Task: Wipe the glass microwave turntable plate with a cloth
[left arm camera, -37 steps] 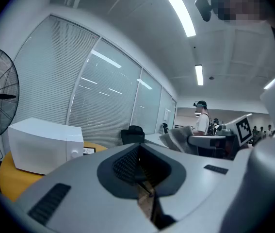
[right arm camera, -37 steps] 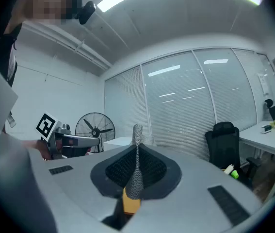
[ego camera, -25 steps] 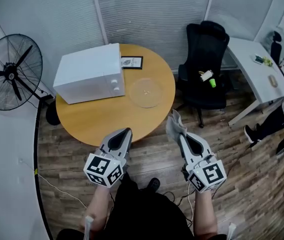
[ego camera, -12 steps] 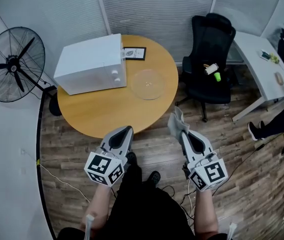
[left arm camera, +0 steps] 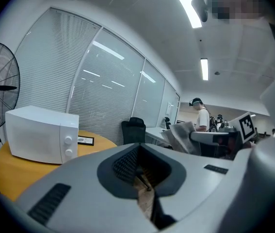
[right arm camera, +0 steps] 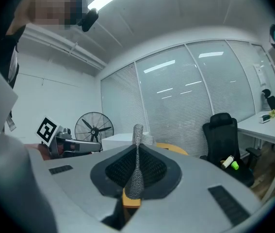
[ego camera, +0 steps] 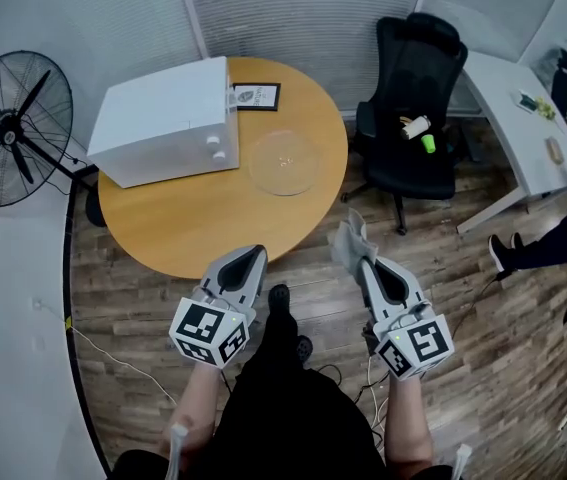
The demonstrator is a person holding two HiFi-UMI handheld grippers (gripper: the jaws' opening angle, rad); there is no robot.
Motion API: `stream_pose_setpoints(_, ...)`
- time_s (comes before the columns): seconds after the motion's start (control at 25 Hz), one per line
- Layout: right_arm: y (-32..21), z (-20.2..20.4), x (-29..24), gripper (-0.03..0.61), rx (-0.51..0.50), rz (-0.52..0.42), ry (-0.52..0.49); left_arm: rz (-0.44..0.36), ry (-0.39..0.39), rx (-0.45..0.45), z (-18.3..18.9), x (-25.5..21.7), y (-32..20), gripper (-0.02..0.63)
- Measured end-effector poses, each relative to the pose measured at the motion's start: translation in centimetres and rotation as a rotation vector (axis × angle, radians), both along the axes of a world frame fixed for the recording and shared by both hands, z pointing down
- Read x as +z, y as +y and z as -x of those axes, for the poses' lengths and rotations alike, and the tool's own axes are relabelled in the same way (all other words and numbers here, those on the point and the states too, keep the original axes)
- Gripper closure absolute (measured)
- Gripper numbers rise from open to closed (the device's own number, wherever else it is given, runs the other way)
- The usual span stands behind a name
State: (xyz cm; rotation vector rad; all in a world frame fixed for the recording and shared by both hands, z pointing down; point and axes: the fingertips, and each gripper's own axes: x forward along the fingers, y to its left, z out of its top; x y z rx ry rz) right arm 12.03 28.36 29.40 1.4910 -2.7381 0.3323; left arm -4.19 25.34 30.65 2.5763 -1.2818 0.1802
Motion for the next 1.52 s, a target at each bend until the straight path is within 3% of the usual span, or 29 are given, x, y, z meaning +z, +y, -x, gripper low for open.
stream_pose_setpoints(0.32, -5.5, 0.2, 0.0, 0.557, -0.016, 0.013, 0.026, 0.009, -0.018, 0.035, -1.2, 1.1, -5.6, 0.618)
stream_pose_setpoints(0.84, -16.0, 3.6, 0.5, 0.557, -0.027, 0.04, 0.051, -0.002, -0.061, 0.073, 0.4, 2.1, -16.1, 0.618)
stream_pose_setpoints(1.2, -19.8, 4.9, 1.5, 0.557, 0.013, 0.061, 0.048, 0.033, -0.065, 0.133, 0.8, 4.1, -19.3, 0.618)
stream_pose_setpoints(1.52, -22.2, 4.8, 3.1, 0.557, -0.007, 0.105, 0.058, 0.068, -0.074, 0.12, 0.8, 5.5, -21.1, 0.618)
